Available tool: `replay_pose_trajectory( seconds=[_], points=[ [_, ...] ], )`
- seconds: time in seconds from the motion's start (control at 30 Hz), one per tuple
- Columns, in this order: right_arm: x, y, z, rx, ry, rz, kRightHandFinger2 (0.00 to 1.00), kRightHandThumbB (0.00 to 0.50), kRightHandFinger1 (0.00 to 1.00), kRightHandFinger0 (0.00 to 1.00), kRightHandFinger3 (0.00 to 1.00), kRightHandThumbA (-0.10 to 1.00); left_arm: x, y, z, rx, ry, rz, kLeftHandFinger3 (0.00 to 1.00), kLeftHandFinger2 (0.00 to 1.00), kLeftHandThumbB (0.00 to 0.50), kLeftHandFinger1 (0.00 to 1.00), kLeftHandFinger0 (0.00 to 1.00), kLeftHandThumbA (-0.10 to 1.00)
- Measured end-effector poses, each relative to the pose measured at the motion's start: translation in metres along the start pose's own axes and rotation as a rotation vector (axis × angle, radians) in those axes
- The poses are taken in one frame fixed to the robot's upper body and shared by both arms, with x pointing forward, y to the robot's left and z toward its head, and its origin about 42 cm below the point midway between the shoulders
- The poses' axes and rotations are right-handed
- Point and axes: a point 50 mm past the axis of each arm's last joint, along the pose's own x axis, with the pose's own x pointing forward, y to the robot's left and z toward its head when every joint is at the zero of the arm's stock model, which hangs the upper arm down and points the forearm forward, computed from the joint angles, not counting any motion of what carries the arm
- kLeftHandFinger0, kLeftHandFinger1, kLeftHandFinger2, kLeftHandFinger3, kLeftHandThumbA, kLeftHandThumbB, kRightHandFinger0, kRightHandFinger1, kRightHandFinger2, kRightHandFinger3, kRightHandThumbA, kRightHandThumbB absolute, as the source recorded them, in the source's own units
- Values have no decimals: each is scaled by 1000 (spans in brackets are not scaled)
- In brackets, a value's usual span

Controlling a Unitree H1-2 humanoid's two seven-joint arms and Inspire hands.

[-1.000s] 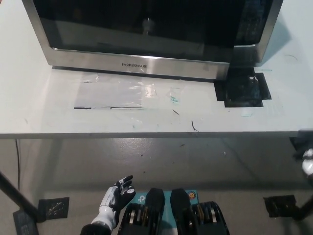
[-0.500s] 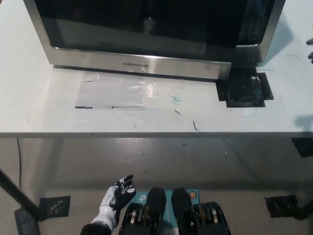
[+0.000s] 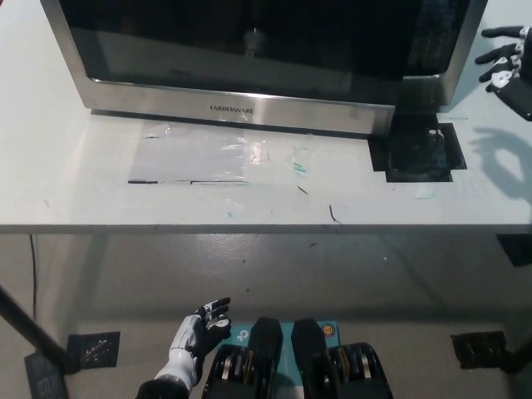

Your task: A microwave is kept infront of the robot with its door slightly ajar. The robot uses its right hand to push the door towards the left to open it.

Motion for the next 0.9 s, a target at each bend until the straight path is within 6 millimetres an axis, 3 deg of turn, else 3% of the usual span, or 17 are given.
replay_pose_trajectory(
  seconds=[0.2, 0.3, 0.4, 0.5, 0.6, 0.7, 0.77, 0.9],
  points=[
    [17, 7, -9, -39, 54, 2, 442, 175, 347, 289, 689, 42, 2, -1, 4, -1, -7, -3, 792, 904, 198, 870, 871, 95],
    [30, 14, -6, -74, 64, 13, 422, 185, 335, 286, 650, 18, 2, -2, 4, -3, -8, -5, 829, 937, 215, 927, 963, 153],
    [41, 22, -1, -103, 64, 22, 399, 198, 327, 304, 589, 82, 2, -3, 4, -1, -8, -7, 858, 958, 191, 945, 966, 153],
    [52, 34, 2, -138, 76, 36, 410, 188, 333, 301, 581, 72, 2, -4, 5, 7, -11, -12, 881, 975, 196, 958, 966, 165],
    [62, 45, 9, -147, 71, 39, 437, 184, 352, 309, 601, 71, 2, -4, 5, 11, -10, -16, 841, 956, 207, 931, 953, 148],
    [66, 58, 18, -148, 53, 46, 423, 185, 352, 324, 572, 63, 2, -4, 5, 10, -10, -21, 828, 938, 200, 908, 928, 155],
    [67, 67, 20, -146, 47, 56, 394, 189, 328, 292, 533, 82, 2, -5, 5, 11, -10, -25, 846, 954, 167, 926, 948, 150],
    [70, 78, 22, -154, 45, 61, 390, 199, 317, 279, 544, 120, 3, -4, 5, 16, -11, -31, 851, 951, 187, 919, 938, 140]
  ],
)
